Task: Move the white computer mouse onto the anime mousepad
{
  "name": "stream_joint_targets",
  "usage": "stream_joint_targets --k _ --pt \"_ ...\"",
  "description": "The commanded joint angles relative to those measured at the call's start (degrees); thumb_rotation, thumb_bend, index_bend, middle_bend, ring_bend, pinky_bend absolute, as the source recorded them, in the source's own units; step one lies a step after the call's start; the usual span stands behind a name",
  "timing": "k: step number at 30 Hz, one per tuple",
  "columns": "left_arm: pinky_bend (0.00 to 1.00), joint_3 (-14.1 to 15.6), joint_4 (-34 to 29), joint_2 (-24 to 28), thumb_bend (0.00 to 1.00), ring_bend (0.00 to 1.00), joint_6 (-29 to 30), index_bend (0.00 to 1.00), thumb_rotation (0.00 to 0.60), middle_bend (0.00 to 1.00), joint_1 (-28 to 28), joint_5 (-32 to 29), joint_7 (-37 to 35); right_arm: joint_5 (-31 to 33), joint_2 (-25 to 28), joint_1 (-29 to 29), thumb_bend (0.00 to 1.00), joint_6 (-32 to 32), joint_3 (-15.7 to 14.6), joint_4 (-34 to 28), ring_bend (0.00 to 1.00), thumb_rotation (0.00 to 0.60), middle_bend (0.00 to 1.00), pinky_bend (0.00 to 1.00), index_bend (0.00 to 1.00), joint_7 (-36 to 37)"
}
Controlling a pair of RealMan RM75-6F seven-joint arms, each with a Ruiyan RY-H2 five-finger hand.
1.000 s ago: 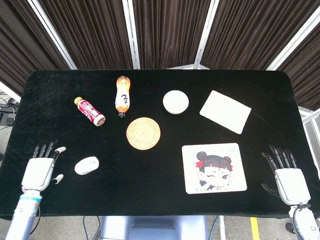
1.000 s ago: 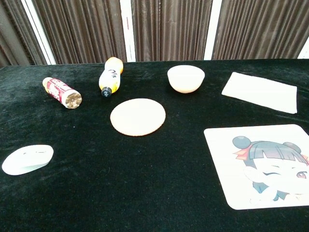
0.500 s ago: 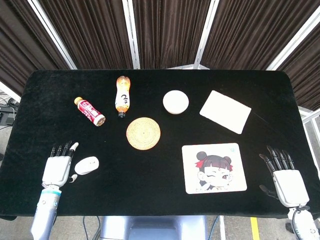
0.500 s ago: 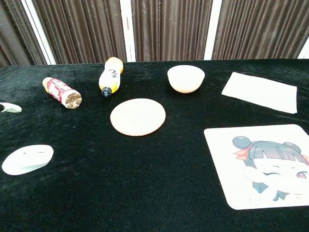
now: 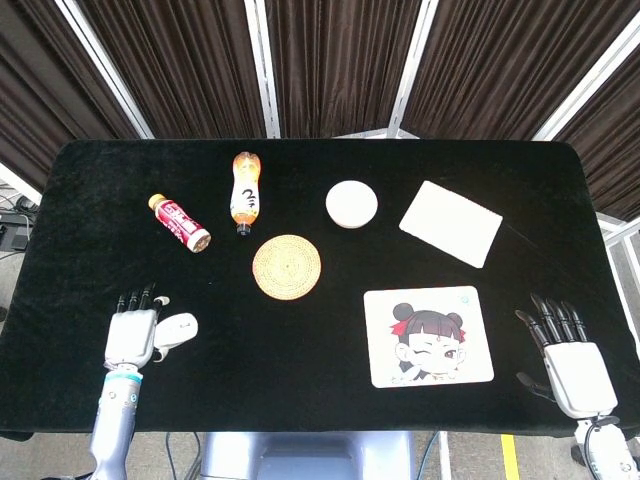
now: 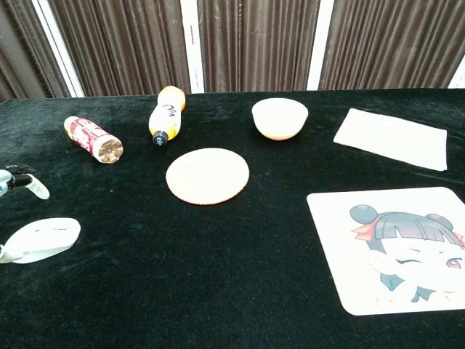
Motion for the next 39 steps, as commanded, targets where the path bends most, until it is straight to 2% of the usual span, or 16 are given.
stream_joint_targets --k 1,9,17,19,21,24,35,39 --pt "0.00 -0.24 0.79 -0.84 0.18 0.00 -0.03 0.23 0.600 0.00 -0.57 -1.01 0.22 -0.13 0.00 -0.06 0.04 0.19 0.04 0.09 0.00 0.600 0.00 0.00 0.15 -0.09" --pt "0.00 -0.15 2.89 -2.52 0.18 0.00 -0.57 0.24 0.600 0.00 -1.87 -3.63 1.16 -0.17 -0.09 -0.11 0.04 -0.06 -0.12 0.01 0.00 0.600 0.00 0.00 0.15 -0.39" --pt "0.00 0.55 4.54 -3.78 0.18 0.00 -0.73 0.35 0.600 0.00 -2.82 -4.63 0.74 -0.25 0.02 -0.29 0.04 0.04 -0.19 -0.34 0.00 0.600 0.00 0.00 0.15 -0.70" --pt "0.00 0.65 4.78 -3.87 0.22 0.00 -0.71 0.40 0.600 0.00 -2.94 -4.63 0.49 -0.24 0.05 -0.30 0.04 0.06 -0.16 -0.31 0.00 0.600 0.00 0.00 0.15 -0.62" --pt "0.00 0.55 4.89 -3.93 0.30 0.00 -0.63 0.44 0.600 0.00 -3.03 -4.53 0.04 -0.16 0.02 -0.32 0.04 -0.05 -0.22 -0.17 0.00 0.600 0.00 0.00 0.15 -0.49" --pt "0.00 0.67 4.97 -4.06 0.35 0.00 -0.15 0.46 0.600 0.00 -3.08 -3.72 -0.83 -0.20 -0.09 -0.30 0.04 -0.11 -0.21 -0.17 0.00 0.600 0.00 0.00 0.15 -0.58" --pt "0.00 1.21 3.76 -3.25 0.36 0.00 -0.06 0.46 0.600 0.00 -4.64 -1.05 -1.09 0.52 -0.29 -0.13 0.04 -0.68 0.10 0.15 0.00 0.600 0.00 0.00 0.15 -0.86" --pt "0.00 0.84 2.61 -2.26 0.36 0.00 -1.88 0.46 0.600 0.00 -6.29 -0.66 -0.17 1.05 -0.38 -0.17 0.04 -0.74 0.33 0.29 0.00 0.600 0.00 0.00 0.15 -1.22"
